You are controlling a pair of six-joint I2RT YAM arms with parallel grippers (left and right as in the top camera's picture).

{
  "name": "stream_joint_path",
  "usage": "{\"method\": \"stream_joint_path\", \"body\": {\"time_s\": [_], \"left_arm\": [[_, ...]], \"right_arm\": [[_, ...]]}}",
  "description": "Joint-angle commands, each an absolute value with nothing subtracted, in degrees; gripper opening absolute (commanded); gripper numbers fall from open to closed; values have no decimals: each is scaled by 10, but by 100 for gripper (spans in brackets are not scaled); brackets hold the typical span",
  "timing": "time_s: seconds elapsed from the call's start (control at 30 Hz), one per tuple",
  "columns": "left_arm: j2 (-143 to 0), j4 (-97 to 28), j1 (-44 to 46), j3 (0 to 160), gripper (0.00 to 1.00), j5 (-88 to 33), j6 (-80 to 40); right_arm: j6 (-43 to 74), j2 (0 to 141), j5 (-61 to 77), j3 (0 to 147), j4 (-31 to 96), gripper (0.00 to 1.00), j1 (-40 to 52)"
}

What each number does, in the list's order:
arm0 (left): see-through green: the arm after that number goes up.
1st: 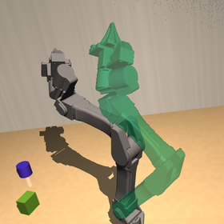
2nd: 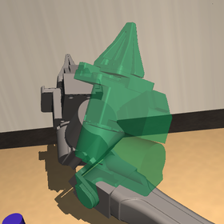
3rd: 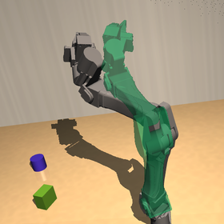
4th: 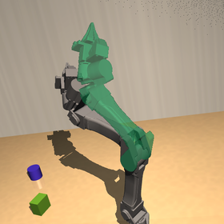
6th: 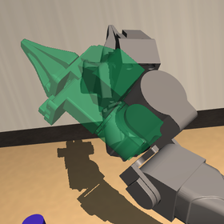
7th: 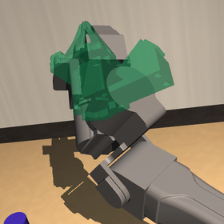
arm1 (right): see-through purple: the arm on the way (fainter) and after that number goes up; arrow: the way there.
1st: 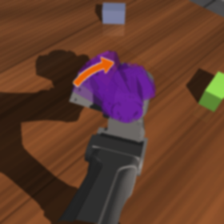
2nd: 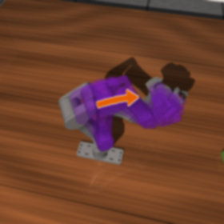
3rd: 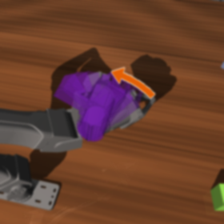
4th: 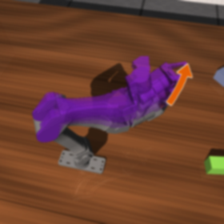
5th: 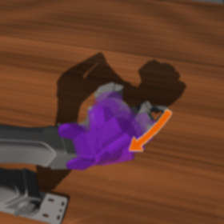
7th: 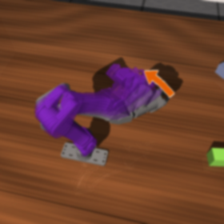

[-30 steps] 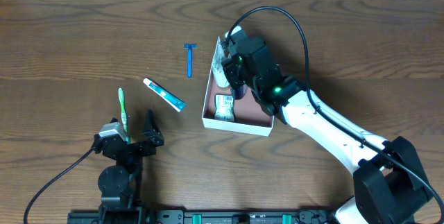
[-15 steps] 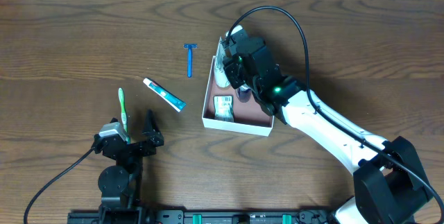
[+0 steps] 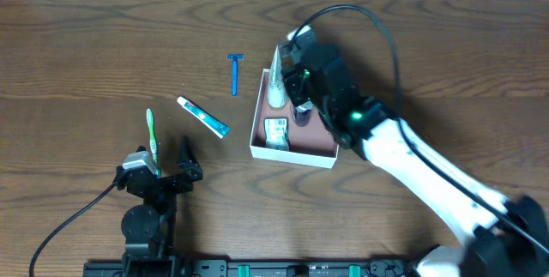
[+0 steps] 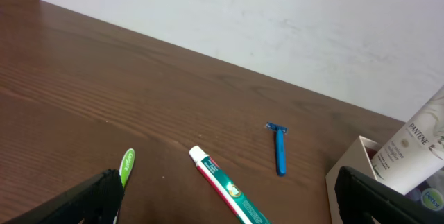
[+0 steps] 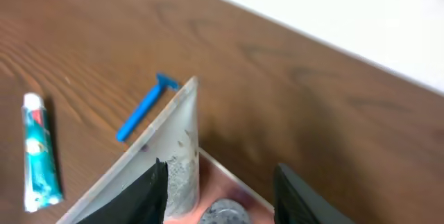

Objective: Pack container
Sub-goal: 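Set the pump bottle upright in the box's back-right area and release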

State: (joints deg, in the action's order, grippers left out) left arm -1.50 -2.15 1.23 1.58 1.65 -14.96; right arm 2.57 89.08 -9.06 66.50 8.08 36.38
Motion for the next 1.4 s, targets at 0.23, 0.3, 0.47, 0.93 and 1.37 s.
{"method": "stream_joint_path", "body": {"time_s": [0.23, 0.3, 0.47, 0.93, 1.37], "left_arm": [[-15, -40, 10, 2, 98, 21, -144], [-15, -40, 10, 2, 98, 21, -144], [-15, -40, 10, 2, 98, 21, -144], [-15, -40, 10, 2, 98, 21, -144], [-15, -40, 10, 2, 98, 21, -144]], "right_arm": [[125, 755, -101, 678, 213, 47, 354], [148, 754, -101, 678, 256, 46, 348], [200, 757, -101, 677, 351, 43, 337], [264, 768, -87, 654, 420, 53, 334], [271, 827, -83, 586, 321, 27, 334]]}}
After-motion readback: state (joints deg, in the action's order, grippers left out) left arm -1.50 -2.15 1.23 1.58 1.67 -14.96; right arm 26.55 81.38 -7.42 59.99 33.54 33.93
